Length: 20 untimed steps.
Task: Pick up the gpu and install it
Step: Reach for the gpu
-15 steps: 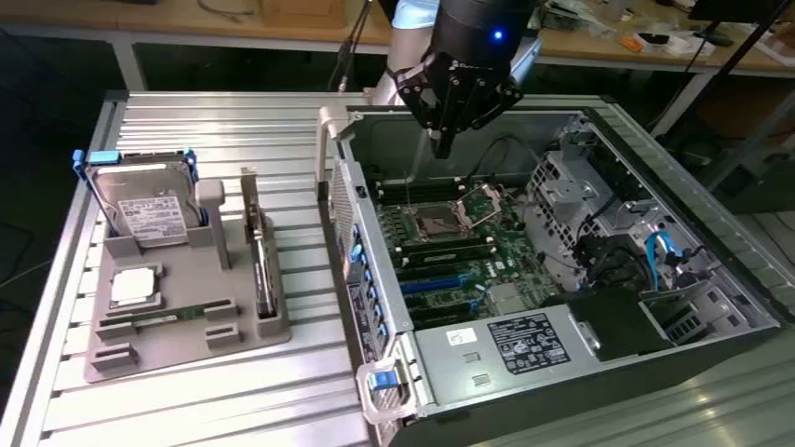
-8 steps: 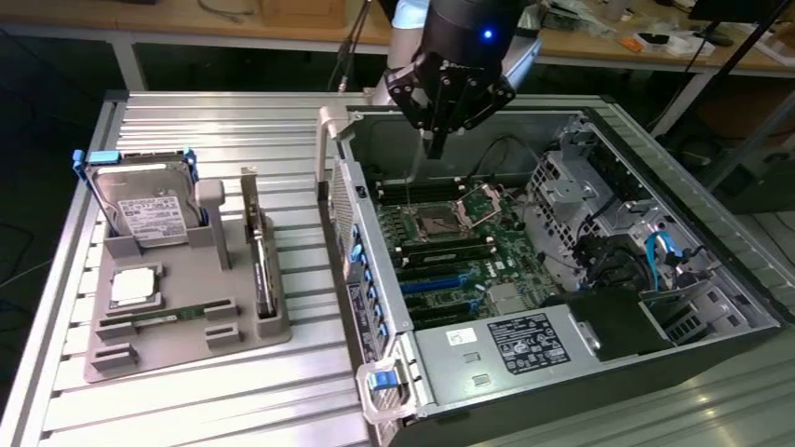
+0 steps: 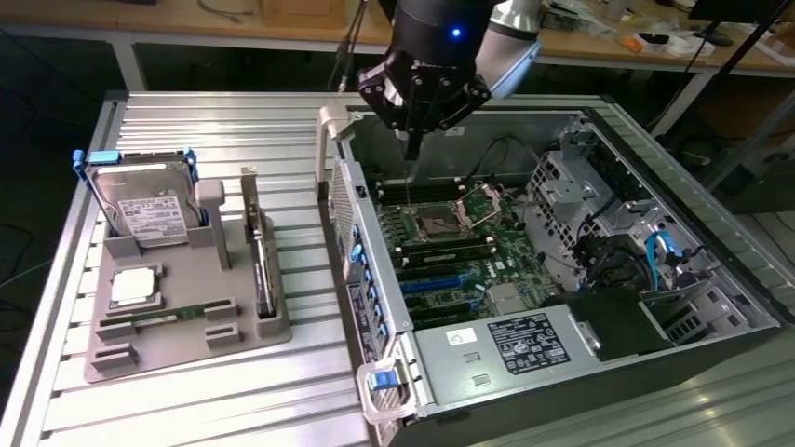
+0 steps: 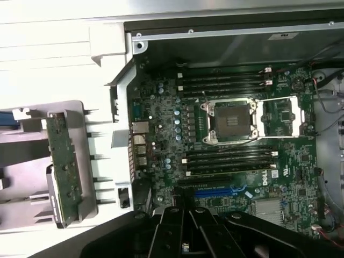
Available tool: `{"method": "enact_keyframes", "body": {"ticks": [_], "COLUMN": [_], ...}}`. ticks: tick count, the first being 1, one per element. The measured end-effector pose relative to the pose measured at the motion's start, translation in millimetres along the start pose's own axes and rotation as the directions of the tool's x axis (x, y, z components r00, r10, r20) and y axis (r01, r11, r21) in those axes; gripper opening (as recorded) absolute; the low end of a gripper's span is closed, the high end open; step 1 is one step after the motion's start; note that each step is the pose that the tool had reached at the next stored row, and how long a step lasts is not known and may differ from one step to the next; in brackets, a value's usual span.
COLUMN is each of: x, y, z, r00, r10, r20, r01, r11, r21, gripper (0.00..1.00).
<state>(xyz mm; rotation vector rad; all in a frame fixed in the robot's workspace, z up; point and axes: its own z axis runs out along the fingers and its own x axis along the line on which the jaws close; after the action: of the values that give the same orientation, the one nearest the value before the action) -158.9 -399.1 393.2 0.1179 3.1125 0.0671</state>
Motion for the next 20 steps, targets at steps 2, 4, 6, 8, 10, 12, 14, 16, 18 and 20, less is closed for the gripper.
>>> {"method": "enact_keyframes", "body": {"ticks": [2,4,6,8,10,12,14,16,18,20], "x": [6.4,18.0,25.2,31.7,38.1,44.8,51.2,58.2,64.6,71.0], "y": [-0.6,-1.6,-2.2,-2.8,-3.4,-4.0,-4.6,-5.2,-5.7,-6.2], "z": [-0.2,-0.5,-0.6,-0.7,-0.8,-1.0,-1.1,-1.2,-1.3,-1.5], "r00": [1.0000,1.0000,1.0000,1.0000,1.0000,1.0000,1.0000,1.0000,1.0000,1.0000], "r10": [0.000,0.000,0.000,0.000,0.000,0.000,0.000,0.000,0.000,0.000], "r20": [0.0000,0.0000,0.0000,0.0000,0.0001,0.0000,0.0001,0.0000,0.0000,0.0000], "r01": [0.000,0.000,0.000,0.000,0.000,0.000,0.000,0.000,0.000,0.000], "r11": [1.0000,1.0000,1.0000,1.0000,1.0000,1.0000,1.0000,1.0000,1.0000,1.0000], "r21": [0.0001,0.0000,0.0000,0.0000,-0.0001,0.0001,0.0000,0.0000,0.0000,0.0001], "gripper": [0.11,0.11,0.11,0.11,0.11,0.11,0.11,0.11,0.11,0.11]}}
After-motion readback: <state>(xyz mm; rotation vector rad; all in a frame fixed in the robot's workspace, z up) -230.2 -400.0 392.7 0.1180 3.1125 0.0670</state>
